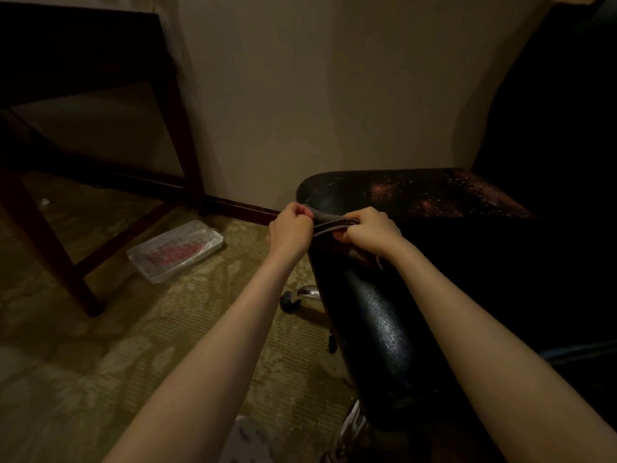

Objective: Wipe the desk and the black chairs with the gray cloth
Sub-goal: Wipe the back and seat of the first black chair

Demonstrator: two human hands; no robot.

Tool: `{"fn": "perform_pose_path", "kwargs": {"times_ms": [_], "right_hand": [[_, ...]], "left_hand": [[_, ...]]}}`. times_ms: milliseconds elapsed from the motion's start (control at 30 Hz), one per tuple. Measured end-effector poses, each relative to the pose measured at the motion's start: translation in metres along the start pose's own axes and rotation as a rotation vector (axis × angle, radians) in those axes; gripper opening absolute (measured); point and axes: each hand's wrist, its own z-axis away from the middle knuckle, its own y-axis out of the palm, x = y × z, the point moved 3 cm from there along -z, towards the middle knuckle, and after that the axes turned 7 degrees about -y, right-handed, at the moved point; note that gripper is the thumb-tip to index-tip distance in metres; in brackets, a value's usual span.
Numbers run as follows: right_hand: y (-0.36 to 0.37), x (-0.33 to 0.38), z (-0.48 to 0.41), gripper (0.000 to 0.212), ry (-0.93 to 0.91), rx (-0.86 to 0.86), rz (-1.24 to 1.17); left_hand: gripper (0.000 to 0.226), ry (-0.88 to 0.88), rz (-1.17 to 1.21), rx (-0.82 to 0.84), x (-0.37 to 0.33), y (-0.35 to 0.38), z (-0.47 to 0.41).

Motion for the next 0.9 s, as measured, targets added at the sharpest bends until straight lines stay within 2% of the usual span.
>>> {"fn": "perform_pose_path", "kwargs": {"times_ms": [267, 600, 700, 767, 900], "right_hand": [[-0.004, -0.004, 0.011, 0.018, 0.036, 0.02, -0.061], [-0.004, -0.01, -0.007, 0.014, 0.185, -0.032, -0.292], [-0.001, -0.016, -0.014, 0.014, 0.196, -0.037, -0.33], [0.001, -0.015, -0.018, 0.013, 0.216, -0.032, -0.322], [0.0, -0.017, -0.023, 0.02, 0.268, -0.031, -0.328]], "left_hand": [[0.024, 0.008, -0.042, 0.051, -0.007, -0.005, 0.004], [0.017, 0.187, -0.206, 0.116, -0.024, 0.006, -0.033], [0.015, 0.305, -0.26, 0.229, -0.029, 0.016, -0.061], [0.017, 0.412, -0.319, 0.377, -0.037, 0.025, -0.077], [0.029, 0.617, -0.6, 0.719, -0.048, 0.04, -0.092]]}}
